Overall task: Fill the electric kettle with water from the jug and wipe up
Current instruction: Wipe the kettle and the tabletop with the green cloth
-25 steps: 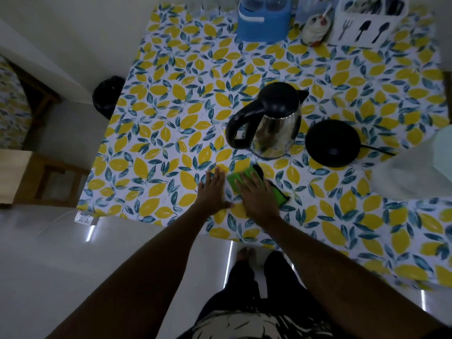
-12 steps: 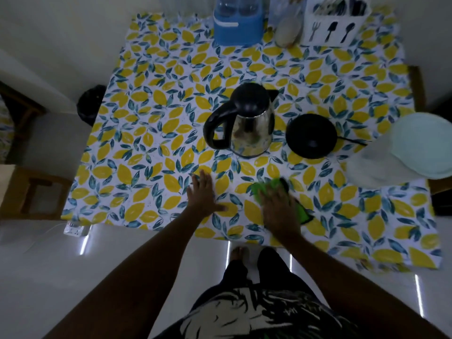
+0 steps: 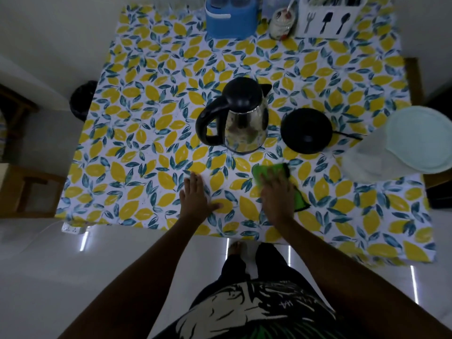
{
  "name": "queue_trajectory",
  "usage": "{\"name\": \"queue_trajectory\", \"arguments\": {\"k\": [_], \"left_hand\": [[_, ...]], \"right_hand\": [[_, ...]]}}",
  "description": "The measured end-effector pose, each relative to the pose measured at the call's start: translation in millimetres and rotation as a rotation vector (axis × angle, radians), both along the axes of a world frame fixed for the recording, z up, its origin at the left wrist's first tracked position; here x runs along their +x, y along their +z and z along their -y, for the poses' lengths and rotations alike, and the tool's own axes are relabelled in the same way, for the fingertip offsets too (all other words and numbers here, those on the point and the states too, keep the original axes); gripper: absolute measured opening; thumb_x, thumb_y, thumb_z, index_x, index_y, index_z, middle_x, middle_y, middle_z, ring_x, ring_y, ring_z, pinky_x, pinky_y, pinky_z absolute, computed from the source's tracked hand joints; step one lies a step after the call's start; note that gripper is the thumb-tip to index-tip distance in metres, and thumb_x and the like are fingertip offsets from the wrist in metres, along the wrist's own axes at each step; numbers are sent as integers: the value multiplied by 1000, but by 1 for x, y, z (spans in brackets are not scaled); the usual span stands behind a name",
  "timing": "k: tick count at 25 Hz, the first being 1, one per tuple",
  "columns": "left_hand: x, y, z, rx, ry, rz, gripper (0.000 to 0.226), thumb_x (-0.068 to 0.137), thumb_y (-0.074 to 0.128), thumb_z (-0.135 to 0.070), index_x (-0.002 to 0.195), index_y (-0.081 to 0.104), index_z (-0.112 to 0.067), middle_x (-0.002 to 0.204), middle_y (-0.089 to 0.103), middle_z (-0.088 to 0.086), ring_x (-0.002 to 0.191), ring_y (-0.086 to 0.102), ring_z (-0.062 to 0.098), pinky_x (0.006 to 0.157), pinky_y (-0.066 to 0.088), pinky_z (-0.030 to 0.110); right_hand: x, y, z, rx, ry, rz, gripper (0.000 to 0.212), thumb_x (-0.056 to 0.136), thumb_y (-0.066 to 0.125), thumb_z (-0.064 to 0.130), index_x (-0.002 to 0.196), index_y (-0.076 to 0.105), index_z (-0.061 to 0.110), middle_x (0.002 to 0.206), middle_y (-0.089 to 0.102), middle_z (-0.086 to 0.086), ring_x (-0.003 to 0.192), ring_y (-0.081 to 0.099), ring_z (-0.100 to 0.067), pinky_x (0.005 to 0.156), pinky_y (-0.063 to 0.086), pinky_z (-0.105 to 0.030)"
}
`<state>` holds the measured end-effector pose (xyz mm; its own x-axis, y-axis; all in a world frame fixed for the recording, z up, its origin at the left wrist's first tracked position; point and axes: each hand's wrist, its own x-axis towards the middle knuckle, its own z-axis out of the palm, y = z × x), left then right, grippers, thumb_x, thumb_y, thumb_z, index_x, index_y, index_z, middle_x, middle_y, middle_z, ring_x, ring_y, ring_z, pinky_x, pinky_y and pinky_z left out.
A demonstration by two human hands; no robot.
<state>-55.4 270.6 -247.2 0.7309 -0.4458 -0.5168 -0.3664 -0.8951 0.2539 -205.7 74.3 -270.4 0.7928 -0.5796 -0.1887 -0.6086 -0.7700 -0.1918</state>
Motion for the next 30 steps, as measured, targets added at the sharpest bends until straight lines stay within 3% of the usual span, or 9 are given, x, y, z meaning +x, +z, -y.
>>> {"name": "queue_trajectory", "arguments": {"k": [2,4,10,15,21,23,26,28,30], "left_hand": [[-6,-1,-6,-9,50,5,127,69,60,-76,154,-5,-7,163,-13,14,150,-11,32,120,5,53],[-12,-4,-13,-7,37,39,123,72,57,-76,154,-1,-5,163,-10,15,151,-8,32,121,7,51],[-1,-6,-42,-64,7,94,114,75,68,-63,154,9,-5,164,3,10,152,2,25,123,15,42],[-13,-7,-54,-80,71,94,115,75,64,-66,154,6,-5,165,-1,9,152,-3,25,123,14,44],[-9,-5,-59,-52,-6,67,110,80,60,-64,154,5,-6,164,-2,11,152,-4,27,123,13,45],[-15,-2,-52,-50,-49,73,102,85,56,-60,155,3,-8,164,-3,10,151,-4,29,122,15,49],[-35,-1,-23,-80,-213,56,92,91,50,-56,155,3,-10,165,-3,9,151,-4,29,122,12,51],[-50,0,5,-115,-301,29,89,91,50,-55,155,7,-11,165,-3,7,152,-5,28,122,9,50],[-65,0,38,-132,-402,19,88,92,51,-54,155,6,-12,165,-5,5,151,-6,27,122,7,49]], "right_hand": [[-16,-6,-36,-17,366,23,54,94,49,30,147,42,31,157,39,2,147,32,-29,109,38,-53],[-5,-9,-35,-27,537,28,58,92,53,29,148,39,34,156,41,4,147,33,-26,109,37,-52],[101,9,-49,17,281,-10,55,98,45,28,152,34,29,161,32,0,149,26,-30,116,27,-54],[80,6,-83,63,759,-82,56,100,38,31,154,26,36,164,23,7,153,14,-23,119,20,-49],[132,20,-72,76,413,-113,60,101,46,21,155,22,33,166,14,7,152,15,-25,110,32,-53],[94,21,-68,60,404,-104,65,93,58,13,151,34,31,162,28,6,144,32,-29,102,41,-50],[4,21,-44,38,342,-76,56,80,72,4,133,63,21,140,61,-4,118,61,-34,80,56,-46],[-39,11,-6,3,178,-80,52,85,67,2,135,60,14,137,62,-11,119,59,-38,87,54,-49],[-67,5,33,-43,56,-122,53,98,49,12,150,38,13,149,49,-13,136,43,-36,108,39,-49]]}}
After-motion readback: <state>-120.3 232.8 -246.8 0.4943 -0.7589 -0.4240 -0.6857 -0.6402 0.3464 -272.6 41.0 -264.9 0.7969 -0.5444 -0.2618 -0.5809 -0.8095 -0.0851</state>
